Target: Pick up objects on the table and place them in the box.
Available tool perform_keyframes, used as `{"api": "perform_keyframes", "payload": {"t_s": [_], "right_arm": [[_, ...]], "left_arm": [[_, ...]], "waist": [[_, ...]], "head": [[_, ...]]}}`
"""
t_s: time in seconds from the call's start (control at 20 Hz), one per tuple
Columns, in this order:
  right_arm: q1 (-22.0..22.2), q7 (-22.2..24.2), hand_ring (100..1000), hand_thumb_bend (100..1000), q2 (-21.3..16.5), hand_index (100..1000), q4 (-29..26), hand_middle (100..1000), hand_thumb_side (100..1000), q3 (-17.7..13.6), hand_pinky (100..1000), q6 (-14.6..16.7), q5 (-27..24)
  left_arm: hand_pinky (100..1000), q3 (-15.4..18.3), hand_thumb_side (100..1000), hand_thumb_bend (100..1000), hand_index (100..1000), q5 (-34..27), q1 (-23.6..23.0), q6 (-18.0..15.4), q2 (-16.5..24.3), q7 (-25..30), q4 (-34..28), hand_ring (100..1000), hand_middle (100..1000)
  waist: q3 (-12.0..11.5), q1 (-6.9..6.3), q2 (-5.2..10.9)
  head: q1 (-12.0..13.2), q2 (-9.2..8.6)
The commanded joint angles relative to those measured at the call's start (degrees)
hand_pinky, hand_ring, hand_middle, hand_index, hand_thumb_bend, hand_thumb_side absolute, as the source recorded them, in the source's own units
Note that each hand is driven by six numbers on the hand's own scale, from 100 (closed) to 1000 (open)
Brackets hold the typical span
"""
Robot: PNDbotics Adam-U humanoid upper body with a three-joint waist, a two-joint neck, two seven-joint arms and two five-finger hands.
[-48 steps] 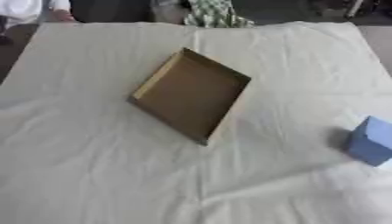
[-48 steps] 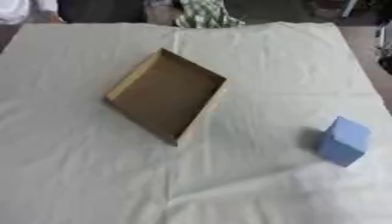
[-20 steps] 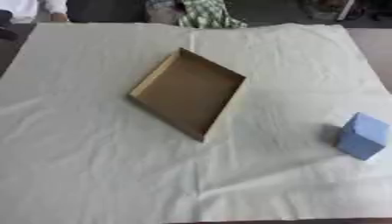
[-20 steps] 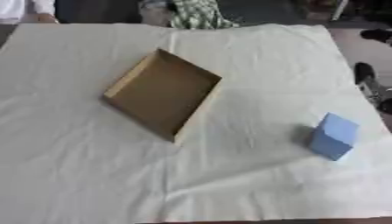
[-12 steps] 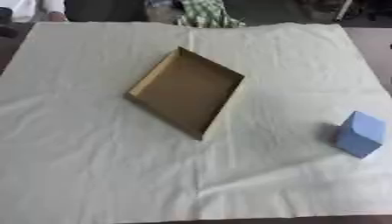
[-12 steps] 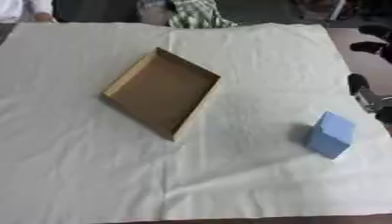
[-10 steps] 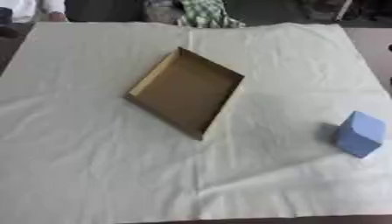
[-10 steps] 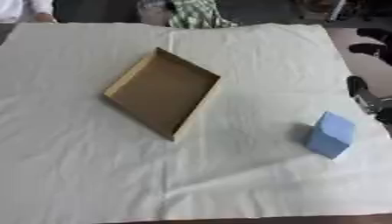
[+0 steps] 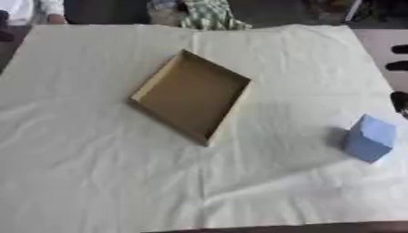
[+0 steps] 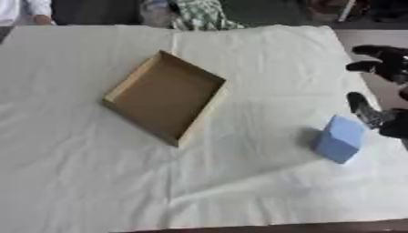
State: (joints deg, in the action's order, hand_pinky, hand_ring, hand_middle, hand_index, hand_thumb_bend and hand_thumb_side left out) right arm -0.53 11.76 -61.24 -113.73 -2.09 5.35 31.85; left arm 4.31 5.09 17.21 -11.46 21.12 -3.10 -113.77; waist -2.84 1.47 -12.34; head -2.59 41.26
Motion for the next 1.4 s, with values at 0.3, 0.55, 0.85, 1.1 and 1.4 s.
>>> {"api": "perform_keyframes", "payload": {"t_s": [0.3,0.55,0.85,1.1,1.4], "right_arm": [[-0.07,2.14,1000,100,-2.84,947,-0.86,981,1000,0.43,967,-1.14,-4.0],[0.32,3.35,1000,100,-2.99,945,-0.86,967,1000,0.73,953,-2.13,-4.68],[1.32,5.02,982,100,-2.97,962,-0.86,970,988,1.46,940,-2.26,-7.55],[2.15,5.9,959,100,-2.91,961,-0.86,960,775,2.1,930,-4.42,-11.77],[2.57,8.59,990,100,-3.36,977,-0.86,978,713,2.57,946,-5.05,-12.36]], "left_arm": [[618,-0.12,674,335,671,-0.13,0.42,0.1,1.36,0.3,-0.82,728,549],[618,-0.1,674,334,671,-0.16,0.42,0.13,1.36,0.29,-0.82,729,550],[618,-0.11,674,335,670,-0.22,0.42,0.16,1.32,0.35,-0.82,730,550],[618,-0.11,674,333,670,-0.28,0.42,0.22,1.25,0.41,-0.82,730,550],[617,-0.15,672,332,670,-0.34,0.48,0.23,1.24,0.52,-0.82,731,550]], "waist": [[0.13,-0.02,0.9],[0.12,-0.05,0.84],[0.11,0.02,0.85],[0.06,0.04,0.8],[0.11,0.04,0.8]], "head": [[-0.21,0.42],[-0.3,0.42],[-0.39,0.27],[-0.46,0.19],[-0.54,0.22]]}}
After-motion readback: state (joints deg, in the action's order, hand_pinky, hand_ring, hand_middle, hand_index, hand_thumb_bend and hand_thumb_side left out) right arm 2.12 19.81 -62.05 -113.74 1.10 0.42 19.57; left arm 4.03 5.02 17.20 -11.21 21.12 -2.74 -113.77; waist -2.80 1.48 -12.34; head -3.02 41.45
